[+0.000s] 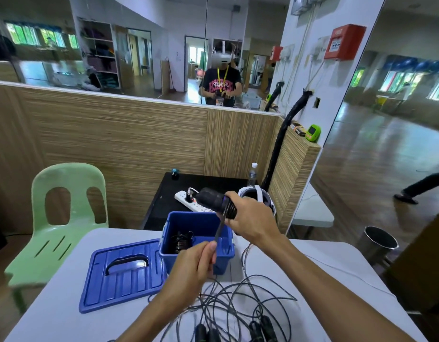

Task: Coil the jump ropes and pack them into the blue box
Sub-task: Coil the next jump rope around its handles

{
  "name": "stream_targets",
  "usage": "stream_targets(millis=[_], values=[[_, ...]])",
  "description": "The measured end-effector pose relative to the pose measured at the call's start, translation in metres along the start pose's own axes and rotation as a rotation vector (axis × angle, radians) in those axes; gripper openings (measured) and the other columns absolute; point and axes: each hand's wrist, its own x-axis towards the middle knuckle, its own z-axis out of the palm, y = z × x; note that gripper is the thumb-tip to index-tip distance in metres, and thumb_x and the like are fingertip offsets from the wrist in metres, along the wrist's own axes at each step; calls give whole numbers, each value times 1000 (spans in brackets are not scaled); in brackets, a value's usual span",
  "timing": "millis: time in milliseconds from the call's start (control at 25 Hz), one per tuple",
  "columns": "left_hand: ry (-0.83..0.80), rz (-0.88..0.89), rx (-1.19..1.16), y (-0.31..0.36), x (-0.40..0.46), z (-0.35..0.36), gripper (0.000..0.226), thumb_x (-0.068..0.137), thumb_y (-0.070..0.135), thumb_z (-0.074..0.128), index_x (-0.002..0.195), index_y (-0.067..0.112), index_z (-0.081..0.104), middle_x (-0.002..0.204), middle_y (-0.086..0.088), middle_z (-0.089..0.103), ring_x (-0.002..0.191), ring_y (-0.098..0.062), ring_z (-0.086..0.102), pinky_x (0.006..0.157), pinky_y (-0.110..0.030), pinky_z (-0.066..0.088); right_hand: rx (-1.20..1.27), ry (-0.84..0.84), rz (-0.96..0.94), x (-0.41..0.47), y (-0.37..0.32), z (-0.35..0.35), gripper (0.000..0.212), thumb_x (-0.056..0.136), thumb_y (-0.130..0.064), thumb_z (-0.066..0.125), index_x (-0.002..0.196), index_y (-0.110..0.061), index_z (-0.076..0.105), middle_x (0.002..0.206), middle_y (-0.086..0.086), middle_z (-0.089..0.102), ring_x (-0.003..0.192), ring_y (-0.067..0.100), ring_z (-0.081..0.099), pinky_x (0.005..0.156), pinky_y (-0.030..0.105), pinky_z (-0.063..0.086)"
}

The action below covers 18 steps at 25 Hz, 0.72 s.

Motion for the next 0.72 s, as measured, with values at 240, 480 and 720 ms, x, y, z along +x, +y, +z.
stream_targets(millis=[240, 480, 720], values=[[-89, 55, 324, -40, 6, -10, 34, 99, 43, 31, 72, 27, 43, 58, 8, 43, 53, -7, 37, 53, -23, 32, -44, -16, -45, -3, -9, -4, 51, 85, -59, 62, 123, -28, 47, 94, 2, 68, 82, 28, 66, 60, 31, 42], [-202, -74, 335, -59, 47, -36, 29, 95, 44, 50, 86, 19, 62, 72, 2, 54, 69, -7, 47, 74, -28, 41, 51, -152, -220, -13, -19, -12, 53, 75, -57, 67, 119, -33, 50, 97, 1, 69, 88, 29, 64, 72, 39, 52], [-408, 93, 471, -46, 71, -60, 10, 86, 14, 59, 87, 24, 63, 82, 0, 67, 72, -7, 55, 79, -42, 53, 70, -176, -381, -28, -22, -21, 65, 73, -86, 43, 110, -33, 52, 89, -9, 67, 78, 14, 62, 72, 36, 53]])
